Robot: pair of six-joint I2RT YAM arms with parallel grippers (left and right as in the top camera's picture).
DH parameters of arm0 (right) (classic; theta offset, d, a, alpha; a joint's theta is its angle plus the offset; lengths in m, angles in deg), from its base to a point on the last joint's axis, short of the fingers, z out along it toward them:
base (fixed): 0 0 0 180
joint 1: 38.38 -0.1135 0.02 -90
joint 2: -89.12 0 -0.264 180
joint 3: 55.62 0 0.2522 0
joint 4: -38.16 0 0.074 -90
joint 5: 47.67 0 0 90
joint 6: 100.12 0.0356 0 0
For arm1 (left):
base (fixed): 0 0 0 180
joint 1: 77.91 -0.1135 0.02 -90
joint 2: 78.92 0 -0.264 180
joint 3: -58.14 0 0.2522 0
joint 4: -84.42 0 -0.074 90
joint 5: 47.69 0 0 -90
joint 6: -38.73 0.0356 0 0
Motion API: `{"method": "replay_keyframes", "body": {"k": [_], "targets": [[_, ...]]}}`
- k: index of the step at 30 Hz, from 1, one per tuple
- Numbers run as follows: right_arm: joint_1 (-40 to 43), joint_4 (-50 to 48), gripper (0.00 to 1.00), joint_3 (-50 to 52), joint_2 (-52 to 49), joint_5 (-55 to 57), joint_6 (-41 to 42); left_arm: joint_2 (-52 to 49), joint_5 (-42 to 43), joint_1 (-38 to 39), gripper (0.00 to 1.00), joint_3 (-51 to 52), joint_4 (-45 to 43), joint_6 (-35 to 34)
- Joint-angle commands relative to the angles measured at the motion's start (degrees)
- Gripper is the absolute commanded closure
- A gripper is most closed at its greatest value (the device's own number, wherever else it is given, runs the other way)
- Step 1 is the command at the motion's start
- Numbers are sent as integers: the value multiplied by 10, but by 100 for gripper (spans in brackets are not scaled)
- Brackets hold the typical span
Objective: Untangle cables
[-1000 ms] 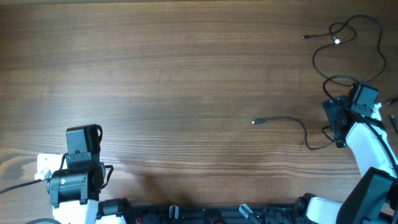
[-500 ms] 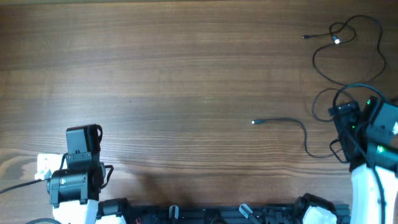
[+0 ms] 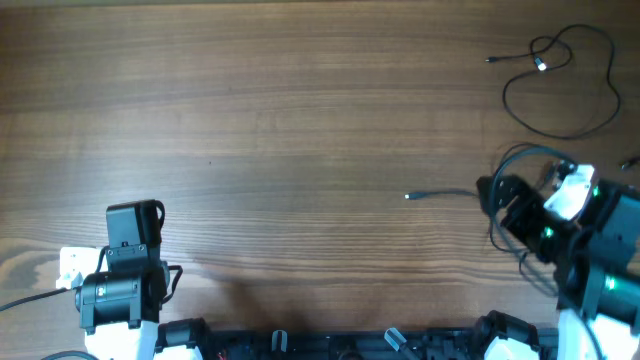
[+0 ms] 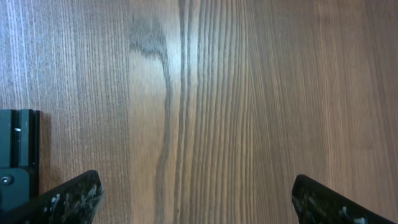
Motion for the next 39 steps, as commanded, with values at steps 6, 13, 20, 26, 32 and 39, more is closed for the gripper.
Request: {"method": "replay_keyframes", "body": {"k": [6,13,20,26,32,39], "targets": [[-1,65,0,-10,196,-33,-91,-1,-3,-3,0,0,0,-3],[-1,70,51,3,178,-11,-82,-1,-3,-3,0,0,0,-3],[-1,38,12,-23,176,-104,-171,-1,-3,-3,0,0,0,-3],[-1,-161,0,-25,176,-108,-44,-1,-3,-3,0,0,0,-3],[-57,-235,0,-25,177,-122,-38,-1,-3,-3,0,0,0,-3],[-218,-192,0,-25,178,-12,-28,-1,-3,-3,0,0,0,-3]]}}
